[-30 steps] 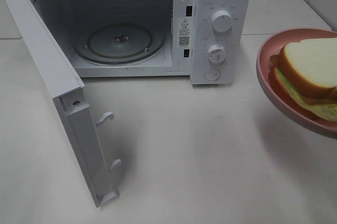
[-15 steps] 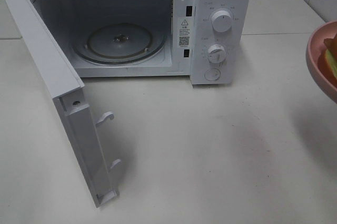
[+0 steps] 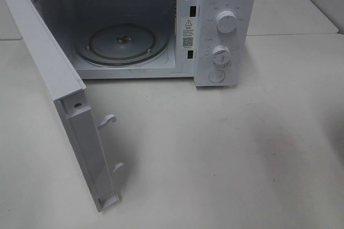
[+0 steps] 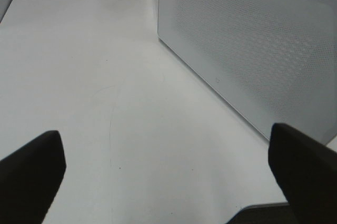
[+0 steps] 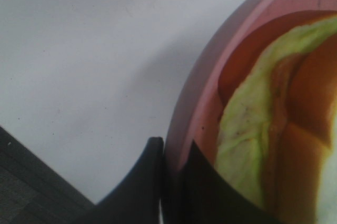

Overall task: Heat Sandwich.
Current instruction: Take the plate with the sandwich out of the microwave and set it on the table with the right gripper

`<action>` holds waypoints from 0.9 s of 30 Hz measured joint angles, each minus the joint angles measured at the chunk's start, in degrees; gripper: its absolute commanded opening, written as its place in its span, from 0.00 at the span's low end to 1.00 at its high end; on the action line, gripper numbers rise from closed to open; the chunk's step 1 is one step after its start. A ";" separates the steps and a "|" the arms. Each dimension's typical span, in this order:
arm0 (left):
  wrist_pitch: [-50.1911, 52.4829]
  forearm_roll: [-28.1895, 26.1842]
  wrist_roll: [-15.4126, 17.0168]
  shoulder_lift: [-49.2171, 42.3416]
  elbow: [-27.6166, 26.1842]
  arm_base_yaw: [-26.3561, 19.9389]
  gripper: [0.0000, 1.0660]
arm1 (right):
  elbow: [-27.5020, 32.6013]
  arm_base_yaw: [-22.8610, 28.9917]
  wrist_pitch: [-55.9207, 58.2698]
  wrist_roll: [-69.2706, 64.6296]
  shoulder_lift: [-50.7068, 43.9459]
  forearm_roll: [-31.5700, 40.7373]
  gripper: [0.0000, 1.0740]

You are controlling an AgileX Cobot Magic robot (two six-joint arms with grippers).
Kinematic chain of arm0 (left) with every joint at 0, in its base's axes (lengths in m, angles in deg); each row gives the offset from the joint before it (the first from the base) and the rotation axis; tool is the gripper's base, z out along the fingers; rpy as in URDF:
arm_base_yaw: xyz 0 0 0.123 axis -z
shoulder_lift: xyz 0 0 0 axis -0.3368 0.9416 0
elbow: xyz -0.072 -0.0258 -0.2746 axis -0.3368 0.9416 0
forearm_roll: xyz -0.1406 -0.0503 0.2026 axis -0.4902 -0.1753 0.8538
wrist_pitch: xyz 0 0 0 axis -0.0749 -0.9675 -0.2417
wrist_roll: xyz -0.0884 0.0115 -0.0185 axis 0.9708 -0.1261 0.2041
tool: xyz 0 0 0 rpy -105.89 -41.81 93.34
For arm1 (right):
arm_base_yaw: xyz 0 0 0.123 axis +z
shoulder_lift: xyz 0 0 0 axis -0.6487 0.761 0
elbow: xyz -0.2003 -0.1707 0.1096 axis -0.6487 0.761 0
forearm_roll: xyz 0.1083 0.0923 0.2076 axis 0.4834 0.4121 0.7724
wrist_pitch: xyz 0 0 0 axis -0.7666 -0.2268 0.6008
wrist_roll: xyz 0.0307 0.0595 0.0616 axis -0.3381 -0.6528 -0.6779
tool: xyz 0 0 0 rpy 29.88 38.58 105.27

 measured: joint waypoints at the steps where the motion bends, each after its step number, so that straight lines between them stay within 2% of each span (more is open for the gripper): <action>1: 0.00 0.00 0.00 0.00 0.00 0.00 0.92 | 0.00 0.00 0.00 0.00 0.00 0.00 0.00; 15: 0.00 0.00 0.00 0.00 0.00 0.00 0.92 | -7.85 0.00 1.72 -13.81 13.35 0.00 0.00; 27: 0.00 0.00 0.00 0.00 0.00 0.00 0.92 | -11.86 0.00 3.61 -24.18 20.28 -2.41 0.00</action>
